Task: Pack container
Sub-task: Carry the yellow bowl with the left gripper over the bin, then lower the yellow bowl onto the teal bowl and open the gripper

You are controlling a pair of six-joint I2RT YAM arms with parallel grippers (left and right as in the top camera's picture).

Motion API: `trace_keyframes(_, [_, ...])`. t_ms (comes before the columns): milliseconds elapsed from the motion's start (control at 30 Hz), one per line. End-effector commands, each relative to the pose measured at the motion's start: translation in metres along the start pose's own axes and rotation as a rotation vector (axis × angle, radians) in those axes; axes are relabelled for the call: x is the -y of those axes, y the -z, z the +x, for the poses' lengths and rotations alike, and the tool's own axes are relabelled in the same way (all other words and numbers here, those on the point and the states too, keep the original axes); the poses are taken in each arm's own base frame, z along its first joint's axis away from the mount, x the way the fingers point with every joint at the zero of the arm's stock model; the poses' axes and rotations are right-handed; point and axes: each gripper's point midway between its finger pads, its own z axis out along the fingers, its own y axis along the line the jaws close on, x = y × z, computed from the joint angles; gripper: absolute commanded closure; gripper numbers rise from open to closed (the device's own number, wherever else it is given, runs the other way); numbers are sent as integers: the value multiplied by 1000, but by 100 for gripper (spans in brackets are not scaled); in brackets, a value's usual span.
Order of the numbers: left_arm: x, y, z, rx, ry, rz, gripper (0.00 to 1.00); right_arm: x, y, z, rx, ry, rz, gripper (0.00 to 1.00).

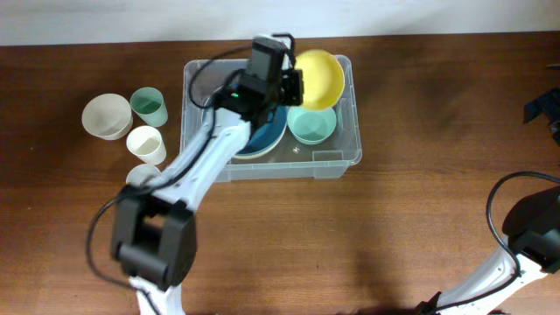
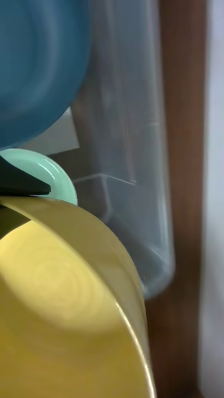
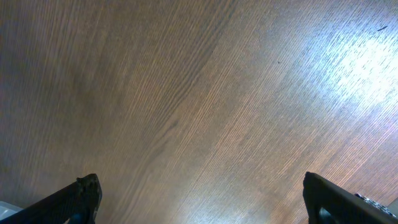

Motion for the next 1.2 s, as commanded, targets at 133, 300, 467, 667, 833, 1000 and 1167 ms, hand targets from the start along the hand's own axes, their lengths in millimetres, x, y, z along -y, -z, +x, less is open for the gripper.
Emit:
trace_keyframes(133, [-17,-37,25,-52,-16,-34,99,4,6,0,20,4,8,1])
trace_keyframes(300, [-20,-44,33,-70,-16,-40,99,4,6,0,20,4,8,1])
trace_keyframes(467, [-21,-45,37,-84,-15,-46,99,4,6,0,20,4,8,1])
trace_keyframes(667, [-27,-50,50,-126,-12,-61,99,4,6,0,20,4,8,1])
trace_keyframes(833, [-33,-59,68,-177,-7,-73,99,4,6,0,20,4,8,1])
trace_keyframes(1000, [-30,-59,68,-181,-6,-60,98,4,6,0,20,4,8,1])
trace_keyframes(1167, [-31,-59,69,-182,-6,-60,92,4,6,0,20,4,8,1])
